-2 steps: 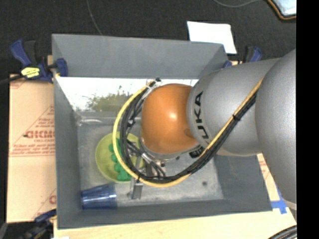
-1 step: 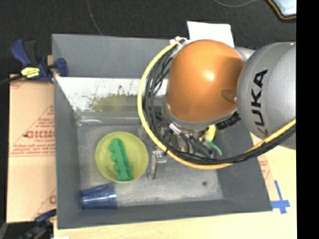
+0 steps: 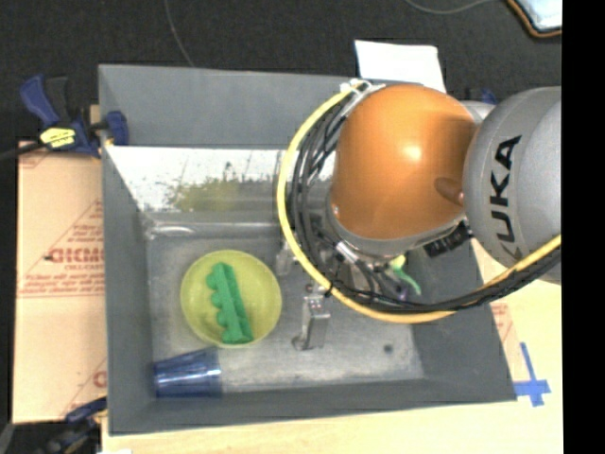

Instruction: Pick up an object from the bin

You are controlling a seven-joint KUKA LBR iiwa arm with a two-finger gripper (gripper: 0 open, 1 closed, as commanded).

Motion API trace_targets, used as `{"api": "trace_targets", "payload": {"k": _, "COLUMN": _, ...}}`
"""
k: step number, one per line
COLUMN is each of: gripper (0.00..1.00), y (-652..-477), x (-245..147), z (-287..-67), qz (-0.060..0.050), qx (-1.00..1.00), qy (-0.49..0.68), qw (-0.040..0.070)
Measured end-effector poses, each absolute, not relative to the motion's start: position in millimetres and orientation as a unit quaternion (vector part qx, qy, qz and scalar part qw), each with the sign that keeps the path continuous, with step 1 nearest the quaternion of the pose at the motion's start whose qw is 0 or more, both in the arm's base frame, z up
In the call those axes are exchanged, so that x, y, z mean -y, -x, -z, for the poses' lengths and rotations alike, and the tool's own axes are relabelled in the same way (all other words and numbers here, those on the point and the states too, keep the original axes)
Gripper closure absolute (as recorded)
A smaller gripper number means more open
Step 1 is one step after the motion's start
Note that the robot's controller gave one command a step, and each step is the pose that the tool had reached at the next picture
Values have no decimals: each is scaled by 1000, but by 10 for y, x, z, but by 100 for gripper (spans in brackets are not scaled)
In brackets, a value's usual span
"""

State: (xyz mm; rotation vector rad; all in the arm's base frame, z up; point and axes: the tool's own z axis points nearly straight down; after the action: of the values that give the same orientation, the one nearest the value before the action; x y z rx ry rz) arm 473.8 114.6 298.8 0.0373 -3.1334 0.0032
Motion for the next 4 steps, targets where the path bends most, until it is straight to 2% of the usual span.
{"api": "trace_targets", "payload": {"k": 1, "gripper": 0, "y": -4774, "x": -1212, "z": -2937, "qz": -1, "qx": 1000, "qy": -4, "qw": 1}}
{"api": "trace_targets", "payload": {"k": 2, "gripper": 0, "y": -4815, "x": -1172, "z": -3008, "qz": 0, "qx": 1000, "qy": -23, "qw": 4}}
{"api": "trace_targets", "payload": {"k": 3, "gripper": 0, "y": -4885, "x": -1591, "z": -3354, "qz": 0, "qx": 999, "qy": -44, "qw": 2}}
{"api": "trace_targets", "payload": {"k": 4, "gripper": 0, "y": -5278, "x": -1111, "z": -2476, "qz": -3, "qx": 999, "qy": 40, "qw": 2}}
